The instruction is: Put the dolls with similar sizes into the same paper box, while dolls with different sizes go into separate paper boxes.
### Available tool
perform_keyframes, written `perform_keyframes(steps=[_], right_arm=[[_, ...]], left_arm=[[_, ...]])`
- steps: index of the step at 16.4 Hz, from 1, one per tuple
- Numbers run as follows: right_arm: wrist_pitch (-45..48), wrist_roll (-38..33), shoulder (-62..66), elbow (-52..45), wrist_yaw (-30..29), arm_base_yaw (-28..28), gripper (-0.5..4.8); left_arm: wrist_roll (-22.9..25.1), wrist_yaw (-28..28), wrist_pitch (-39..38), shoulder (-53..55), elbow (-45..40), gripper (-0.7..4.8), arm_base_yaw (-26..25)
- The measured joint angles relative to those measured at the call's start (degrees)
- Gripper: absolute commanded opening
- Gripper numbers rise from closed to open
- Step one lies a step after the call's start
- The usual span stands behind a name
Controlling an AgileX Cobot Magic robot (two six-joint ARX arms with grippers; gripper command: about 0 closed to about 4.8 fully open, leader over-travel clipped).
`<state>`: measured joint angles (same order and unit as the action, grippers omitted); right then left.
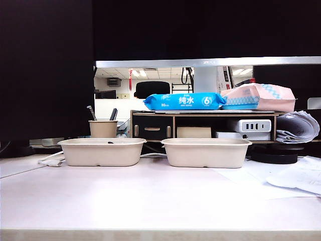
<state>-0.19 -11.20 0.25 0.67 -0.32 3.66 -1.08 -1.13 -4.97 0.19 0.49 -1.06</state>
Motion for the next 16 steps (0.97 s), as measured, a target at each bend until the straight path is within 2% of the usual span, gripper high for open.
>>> perform_keyframes(steps=[6,16], right_arm=[[0.3,0.7,-0.1,0.0,-0.8,0.0,-0.05],[0.3,2.4,-0.1,0.0,-1.0,-4.2,-0.05]], left_arm=[[0.0,0.0,0.0,0.0,0.0,-0.05,0.0],[0.0,0.0,0.0,0.0,0.0,-0.05,0.0]])
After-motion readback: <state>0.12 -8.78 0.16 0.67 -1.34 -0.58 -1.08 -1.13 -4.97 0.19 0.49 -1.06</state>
